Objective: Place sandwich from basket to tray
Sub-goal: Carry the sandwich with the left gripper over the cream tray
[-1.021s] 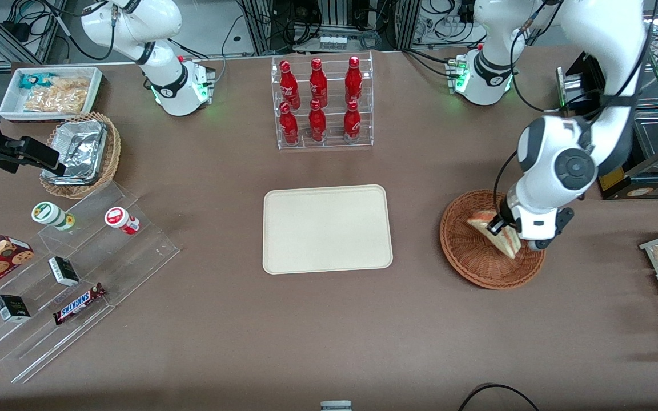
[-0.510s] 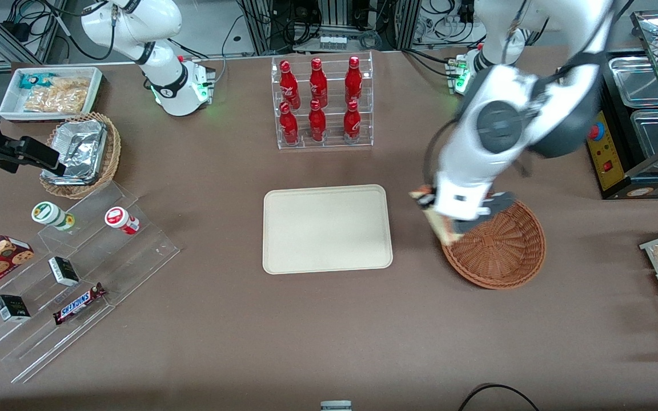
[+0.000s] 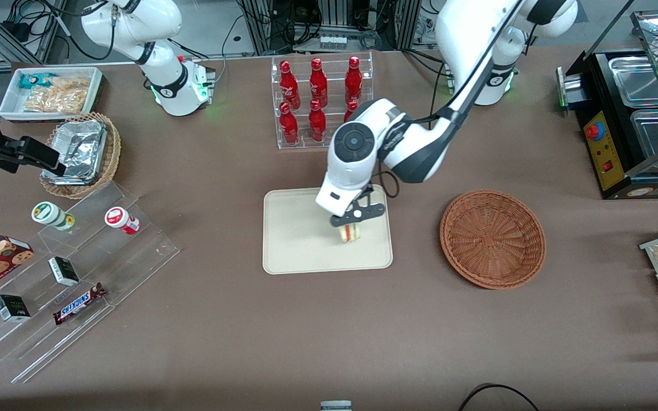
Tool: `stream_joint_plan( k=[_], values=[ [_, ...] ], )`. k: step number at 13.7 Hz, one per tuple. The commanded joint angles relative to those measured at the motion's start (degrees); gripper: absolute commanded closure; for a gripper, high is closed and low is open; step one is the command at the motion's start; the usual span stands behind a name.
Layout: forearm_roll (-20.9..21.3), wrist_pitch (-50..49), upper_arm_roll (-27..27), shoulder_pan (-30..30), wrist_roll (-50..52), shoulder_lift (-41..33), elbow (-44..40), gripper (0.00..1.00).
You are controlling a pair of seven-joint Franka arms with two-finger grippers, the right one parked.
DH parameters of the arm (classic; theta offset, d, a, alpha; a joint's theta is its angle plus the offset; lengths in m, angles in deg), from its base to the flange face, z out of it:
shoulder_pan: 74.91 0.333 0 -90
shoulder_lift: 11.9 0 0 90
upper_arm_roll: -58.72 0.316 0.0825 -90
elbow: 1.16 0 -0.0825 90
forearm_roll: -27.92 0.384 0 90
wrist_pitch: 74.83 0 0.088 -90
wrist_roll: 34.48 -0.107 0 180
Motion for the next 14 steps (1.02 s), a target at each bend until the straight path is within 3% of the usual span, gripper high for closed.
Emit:
stream_joint_plan(
  k=[1, 5, 11, 12, 14],
  values=[
    [-0.1, 4.6, 0.7, -1.7, -0.5, 3.6, -2.0, 0.96],
    [-0.1, 6.0, 0.7, -3.7, -9.3, 7.2, -2.6, 0.96],
    [0.0, 7.0, 0.9, -4.4, -9.3, 11.5, -5.6, 0.89],
    [0.0, 8.8, 0.9, -4.3, -9.2, 11.9, -5.6, 0.80],
    [0.0, 9.3, 0.9, -4.4, -7.7, 11.9, -5.5, 0.23]
  ],
)
